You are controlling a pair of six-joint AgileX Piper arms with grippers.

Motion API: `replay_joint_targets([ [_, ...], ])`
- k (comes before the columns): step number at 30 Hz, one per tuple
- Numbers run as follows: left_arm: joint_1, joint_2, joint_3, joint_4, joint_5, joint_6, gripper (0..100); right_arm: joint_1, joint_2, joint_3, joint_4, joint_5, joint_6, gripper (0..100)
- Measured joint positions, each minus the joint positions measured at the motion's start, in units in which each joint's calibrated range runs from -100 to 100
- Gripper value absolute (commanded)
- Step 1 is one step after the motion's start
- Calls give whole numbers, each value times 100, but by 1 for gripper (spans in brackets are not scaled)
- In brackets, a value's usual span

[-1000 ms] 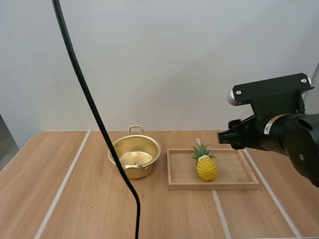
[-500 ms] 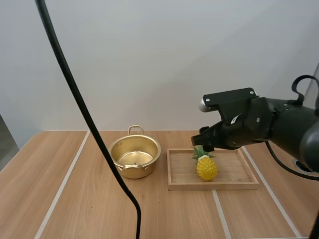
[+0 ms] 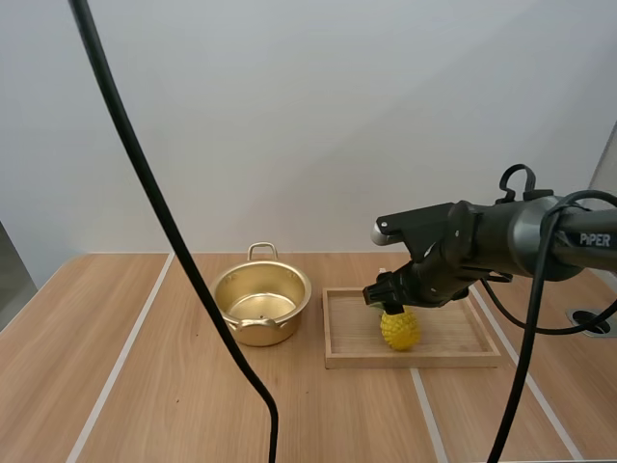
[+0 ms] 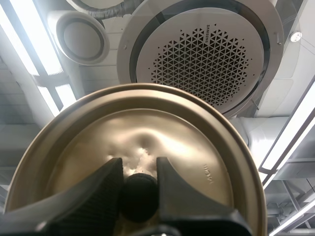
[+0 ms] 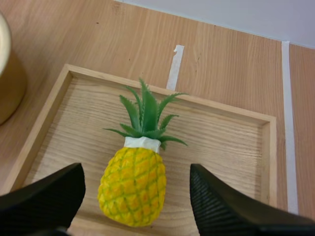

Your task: Open the pot, put the pineapple inside, and close it

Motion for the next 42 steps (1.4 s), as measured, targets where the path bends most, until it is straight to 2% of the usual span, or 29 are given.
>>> replay_joint_targets([
  [10,0,0,0,0,0,0,0,0,631,-83,62,16,0,100],
  [18,0,0,0,0,0,0,0,0,1222,-494,397,356,-100,100],
  [30,0,0,0,0,236,0,0,0,1919,-656,432,287,-118,100],
  [31,0,0,0,0,243,0,0,0,1951,-656,432,249,-118,94],
  [32,0,0,0,0,243,0,0,0,1965,-656,432,199,-128,73],
  [34,0,0,0,0,243,0,0,0,1965,-672,432,181,-128,5],
  [35,0,0,0,0,243,0,0,0,1965,-703,432,213,-128,0],
  [42,0,0,0,62,243,0,0,0,1946,-989,432,557,-110,0],
])
